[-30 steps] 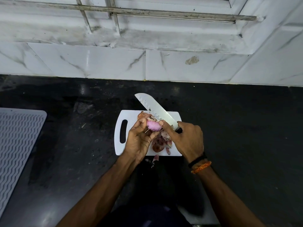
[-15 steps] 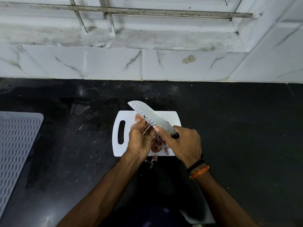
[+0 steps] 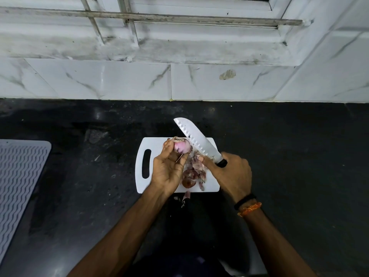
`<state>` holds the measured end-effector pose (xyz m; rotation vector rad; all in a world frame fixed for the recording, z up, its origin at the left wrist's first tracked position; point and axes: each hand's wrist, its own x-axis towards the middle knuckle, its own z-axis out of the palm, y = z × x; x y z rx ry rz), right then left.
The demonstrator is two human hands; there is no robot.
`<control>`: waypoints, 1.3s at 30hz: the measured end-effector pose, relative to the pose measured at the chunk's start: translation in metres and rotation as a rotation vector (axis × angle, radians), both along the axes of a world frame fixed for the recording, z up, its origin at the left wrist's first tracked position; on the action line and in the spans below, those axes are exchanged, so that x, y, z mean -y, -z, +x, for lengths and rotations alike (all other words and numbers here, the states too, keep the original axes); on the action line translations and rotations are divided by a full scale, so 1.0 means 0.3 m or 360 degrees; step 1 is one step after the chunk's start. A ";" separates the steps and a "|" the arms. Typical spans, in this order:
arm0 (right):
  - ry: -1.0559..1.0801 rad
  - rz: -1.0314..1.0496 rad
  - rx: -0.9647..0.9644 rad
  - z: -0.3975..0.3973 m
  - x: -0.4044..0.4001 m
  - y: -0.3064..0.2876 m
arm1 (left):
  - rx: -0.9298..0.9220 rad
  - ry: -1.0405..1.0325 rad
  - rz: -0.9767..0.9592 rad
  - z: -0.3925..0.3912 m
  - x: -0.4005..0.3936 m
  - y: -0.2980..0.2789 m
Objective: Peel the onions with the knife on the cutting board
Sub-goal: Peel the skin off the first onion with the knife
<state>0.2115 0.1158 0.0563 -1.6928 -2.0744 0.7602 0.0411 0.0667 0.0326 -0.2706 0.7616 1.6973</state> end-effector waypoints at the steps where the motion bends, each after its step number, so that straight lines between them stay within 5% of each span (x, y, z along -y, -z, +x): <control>1: -0.0004 -0.0030 0.0014 -0.005 -0.003 -0.003 | 0.0019 0.0015 0.0023 -0.002 0.002 0.000; 23: -0.0068 0.0069 -0.0138 -0.085 0.041 -0.028 | -0.0356 0.0320 0.0462 -0.013 0.026 0.028; 39: -0.0085 0.0121 -0.0191 -0.064 0.022 -0.026 | -0.0243 0.0266 0.0167 -0.008 0.028 -0.015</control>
